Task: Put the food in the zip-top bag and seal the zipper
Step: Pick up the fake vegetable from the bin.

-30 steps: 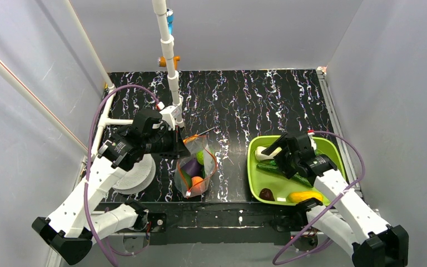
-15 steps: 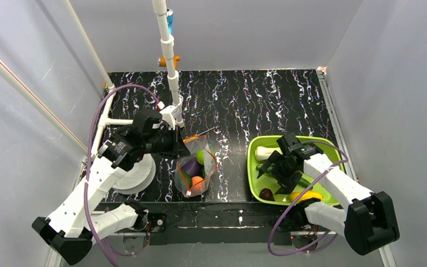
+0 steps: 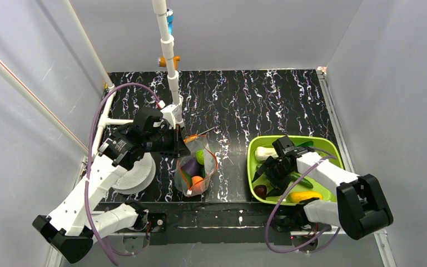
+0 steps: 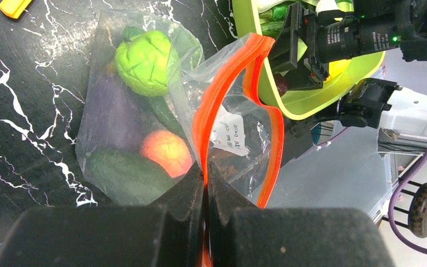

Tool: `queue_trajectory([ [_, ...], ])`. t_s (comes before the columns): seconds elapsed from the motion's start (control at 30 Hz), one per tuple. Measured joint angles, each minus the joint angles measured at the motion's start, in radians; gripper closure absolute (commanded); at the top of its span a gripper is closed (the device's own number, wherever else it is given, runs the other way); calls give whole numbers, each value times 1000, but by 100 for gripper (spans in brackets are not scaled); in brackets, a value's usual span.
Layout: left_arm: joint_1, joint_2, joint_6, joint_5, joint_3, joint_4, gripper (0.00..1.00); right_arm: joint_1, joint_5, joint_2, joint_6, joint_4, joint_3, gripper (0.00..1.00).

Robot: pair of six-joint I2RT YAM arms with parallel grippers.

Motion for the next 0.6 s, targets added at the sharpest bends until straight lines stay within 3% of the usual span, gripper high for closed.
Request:
queue_trajectory([
  [0.1, 0, 0, -3, 1, 0, 1, 100, -3, -23, 49, -19, 2, 13, 44],
  [0.2, 0, 0, -8, 3, 0, 1, 100, -4, -48, 78, -26, 9, 17, 50],
  [0.43, 0, 0, -7, 0, 0, -3, 100, 3, -15, 39, -24, 10, 16, 54],
  [0.6, 0, 0, -7, 1, 0, -3, 100, 4, 98, -48, -35, -27, 39, 56],
])
